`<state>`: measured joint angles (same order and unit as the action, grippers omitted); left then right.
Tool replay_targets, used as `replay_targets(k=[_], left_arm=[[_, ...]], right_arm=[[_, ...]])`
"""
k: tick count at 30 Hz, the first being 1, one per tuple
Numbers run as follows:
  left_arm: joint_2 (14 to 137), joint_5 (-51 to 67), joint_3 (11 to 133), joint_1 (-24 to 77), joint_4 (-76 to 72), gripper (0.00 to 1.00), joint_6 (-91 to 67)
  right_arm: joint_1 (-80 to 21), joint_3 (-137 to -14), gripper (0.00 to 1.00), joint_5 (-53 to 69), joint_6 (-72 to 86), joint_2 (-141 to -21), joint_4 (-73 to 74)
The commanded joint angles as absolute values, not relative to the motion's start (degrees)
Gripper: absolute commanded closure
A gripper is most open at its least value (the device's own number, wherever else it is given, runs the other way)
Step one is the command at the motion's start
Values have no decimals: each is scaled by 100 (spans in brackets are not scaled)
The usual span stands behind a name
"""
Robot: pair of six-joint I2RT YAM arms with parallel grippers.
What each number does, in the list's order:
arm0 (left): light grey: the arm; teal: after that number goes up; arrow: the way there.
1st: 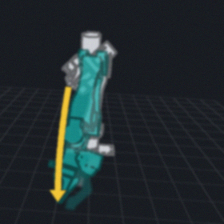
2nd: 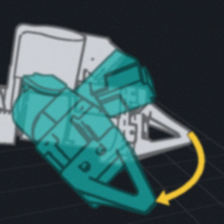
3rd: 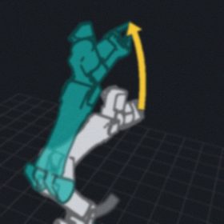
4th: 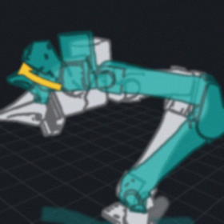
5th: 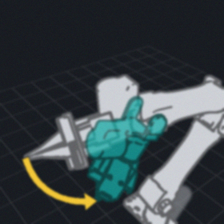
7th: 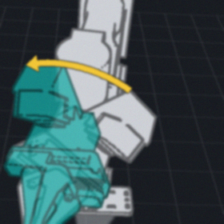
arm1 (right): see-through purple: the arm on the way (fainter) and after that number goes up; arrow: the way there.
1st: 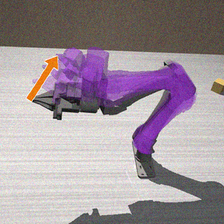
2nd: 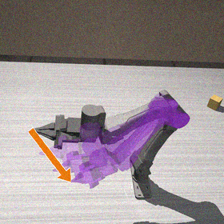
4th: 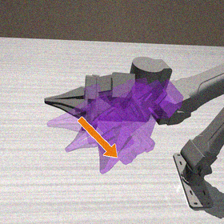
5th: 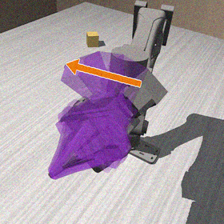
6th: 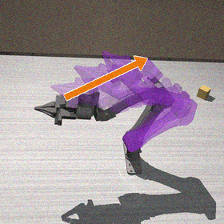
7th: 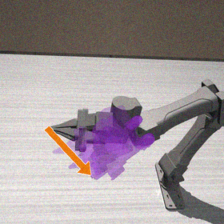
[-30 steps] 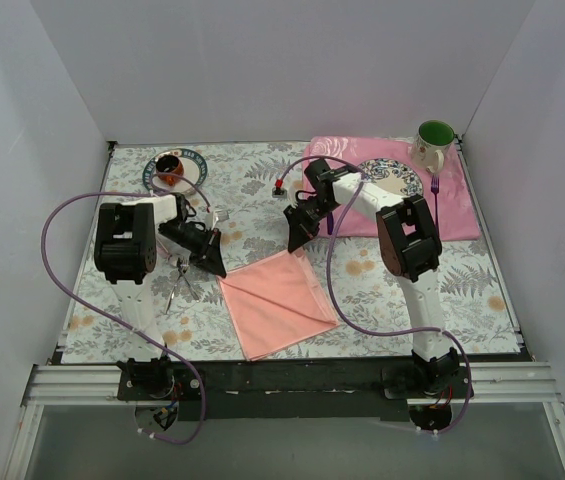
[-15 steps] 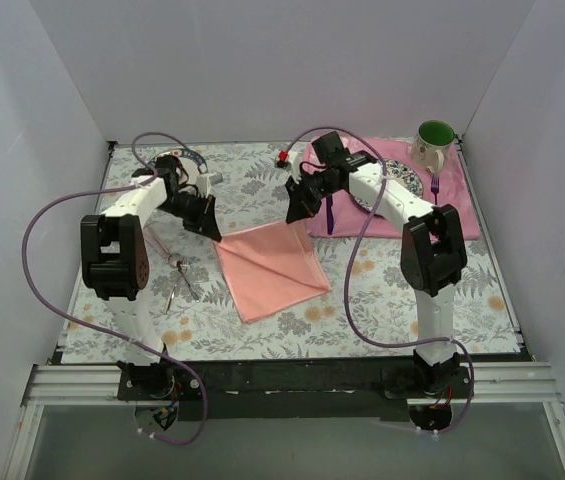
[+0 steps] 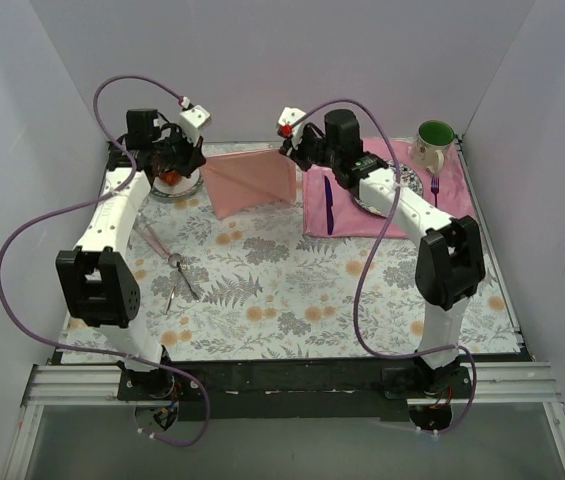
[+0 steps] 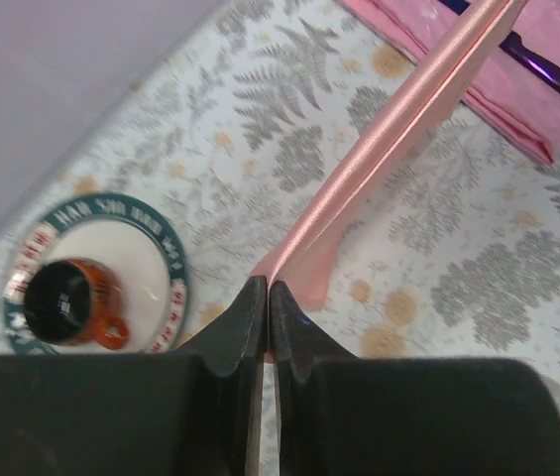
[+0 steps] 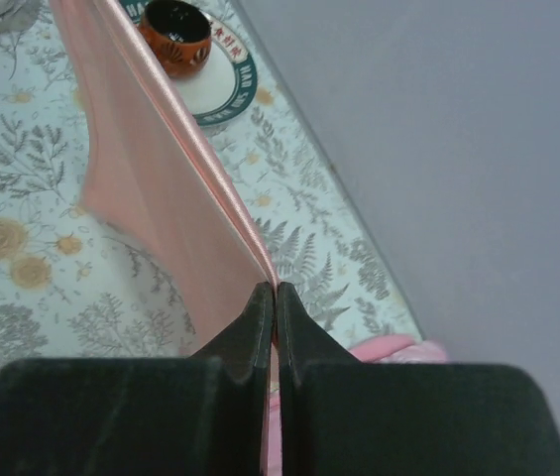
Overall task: Fold the napkin into a case and place the utensils inside
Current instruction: Turn over the upper triangle folded napkin.
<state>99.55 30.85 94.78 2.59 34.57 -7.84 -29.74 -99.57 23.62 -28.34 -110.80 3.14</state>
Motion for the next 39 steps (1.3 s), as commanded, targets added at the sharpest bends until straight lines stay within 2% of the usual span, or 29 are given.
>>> replay_targets(k=[1, 4, 6, 10, 16, 23, 30, 34, 35, 36, 37, 38, 39], left_arm=[[8967, 2558, 8405, 219, 2296, 100, -89], [8571, 2487, 7466, 264, 1724, 100, 228], [8210, 2601, 7060, 299, 1679, 100, 464], [7507, 2628, 5691, 570, 1687, 100, 826], [6347, 2514, 4326, 1115, 1714, 100, 1054], [5757, 2514, 3551, 1696, 2371, 100, 1108], [5555, 2593, 3217, 2258, 2794, 100, 897], [5432, 2759, 3199, 2556, 3181, 100, 940], [5414, 2803, 3217, 2619, 3417, 100, 958], [5397, 2856, 3234, 2663, 3541, 92, 1002], [5379, 2900, 3260, 2724, 3664, 69, 1045], [5344, 2935, 3339, 2733, 3891, 63, 1063], [5292, 2996, 3383, 2742, 3989, 59, 1055]], right_arm=[[-3076, -8397, 99, 1663, -3742, -10231, -2510], [-3260, -7201, 99, 1495, -4253, -9967, -3757], [-3392, -6726, 99, 1468, -4420, -9792, -4120], [-3743, -4998, 99, 1380, -5306, -9466, -5524], [-4174, -3631, 99, 1398, -5739, -8913, -6108], [-4658, -2427, 99, 1749, -5889, -8008, -5486], [-4878, -2057, 99, 2021, -6090, -7585, -4510], [-4974, -2153, 99, 2284, -6467, -7296, -3091], [-4983, -2188, 90, 2363, -6556, -7130, -2798], [-5001, -2206, 81, 2599, -6652, -7015, -2499], [-5010, -2258, 68, 2767, -6984, -6883, -2105], [-5001, -2267, 47, 2916, -7126, -6586, -1465], [-5010, -2285, 38, 3153, -7180, -6426, -1215]])
